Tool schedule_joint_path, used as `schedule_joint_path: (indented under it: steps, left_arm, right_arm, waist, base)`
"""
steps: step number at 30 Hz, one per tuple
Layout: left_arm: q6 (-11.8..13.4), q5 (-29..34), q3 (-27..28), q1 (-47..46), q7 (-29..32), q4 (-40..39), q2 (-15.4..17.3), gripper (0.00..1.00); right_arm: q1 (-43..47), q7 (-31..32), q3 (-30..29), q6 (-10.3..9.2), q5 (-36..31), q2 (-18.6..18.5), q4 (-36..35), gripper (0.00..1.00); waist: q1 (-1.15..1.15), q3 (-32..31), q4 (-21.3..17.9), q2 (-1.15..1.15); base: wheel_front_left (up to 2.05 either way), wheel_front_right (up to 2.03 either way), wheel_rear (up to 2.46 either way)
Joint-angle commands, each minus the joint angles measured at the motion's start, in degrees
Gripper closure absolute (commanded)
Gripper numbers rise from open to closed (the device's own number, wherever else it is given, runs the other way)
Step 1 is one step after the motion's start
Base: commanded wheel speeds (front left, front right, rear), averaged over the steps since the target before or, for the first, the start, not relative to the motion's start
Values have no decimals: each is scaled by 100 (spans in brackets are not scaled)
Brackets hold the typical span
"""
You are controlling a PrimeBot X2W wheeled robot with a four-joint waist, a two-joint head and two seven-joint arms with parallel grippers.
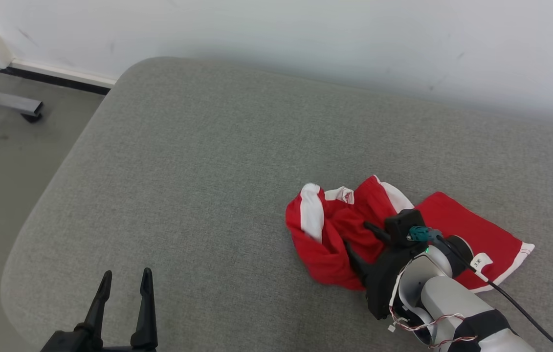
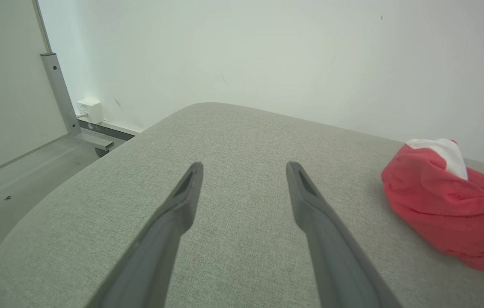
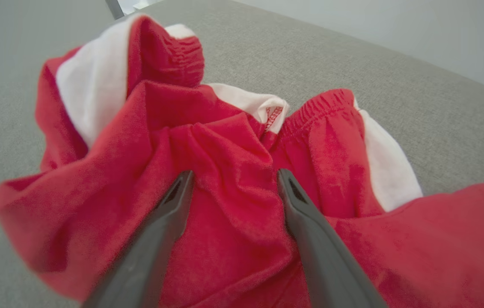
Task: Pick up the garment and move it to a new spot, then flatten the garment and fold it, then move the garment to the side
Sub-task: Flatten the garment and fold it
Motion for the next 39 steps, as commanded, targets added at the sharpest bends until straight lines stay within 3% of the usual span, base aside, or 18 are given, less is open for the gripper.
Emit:
schedule_joint_path:
  steps: [1, 2, 3, 11, 15, 22, 26, 35, 36, 37, 39]
  left_arm:
    - [6, -29, -7, -81, -17, 17, -26, 0]
    - [6, -30, -11, -90, -17, 29, -29, 0]
    - [6, -32, -4, -94, -17, 37, -30, 0]
    - [6, 19, 135, 57, -17, 40, -42, 0]
    - [5, 42, 168, 153, -17, 14, -50, 0]
    - [5, 55, 186, 213, -17, 11, -34, 0]
    - [6, 88, 179, 245, -17, 14, -38, 0]
    - [5, 127, 179, 247, -17, 77, -54, 0]
    - [5, 127, 196, 264, -17, 78, -55, 0]
    - [5, 131, 202, 279, -17, 81, -55, 0]
    - [5, 149, 220, 276, -17, 75, -53, 0]
  right_arm:
    - [-80, 58, 139, -17, 114, 0, 110, 40]
    - [-127, 45, 212, -17, 184, -13, 177, 64]
    - [-167, 11, 273, -17, 268, -17, 233, 100]
    - [-227, -999, 361, -17, 425, -130, 487, 100]
    - [56, -1322, 170, -17, 254, -247, 281, 100]
    - [1196, -1364, -1038, -17, -501, -493, -1427, 100]
    - [2144, -1366, -1743, -17, -928, -430, -2404, 100]
    - [3569, -1360, -2643, -17, -1264, 142, -2984, 100]
    - [3637, -1360, -2725, -17, -1292, 212, -2986, 76]
    - [3694, -1360, -2794, -17, -1330, 277, -2997, 2]
    - [3751, -1361, -2879, -17, -1383, 383, -3022, 0]
  waist:
    - [-1, 57, 92, -1]
    - [-1, 60, 101, -1]
    - [-1, 60, 98, -1]
    - [-1, -105, -247, -1]
    - [-1, -211, -516, -1]
    - [-1, -294, -978, -1]
    - [-1, -323, -1131, -1]
    - [-1, -337, -1335, -1]
    - [-1, -350, -1358, -1]
    - [-1, -361, -1380, -1]
    - [-1, -393, -1437, -1]
  base:
    - [0, 0, 0]
    - [0, 0, 0]
    - [0, 0, 0]
    - [0, 0, 0]
    - [0, 0, 0]
    - [0, 0, 0]
    - [0, 0, 0]
    - [0, 0, 0]
    - [0, 0, 0]
    - [0, 0, 0]
    - [0, 0, 0]
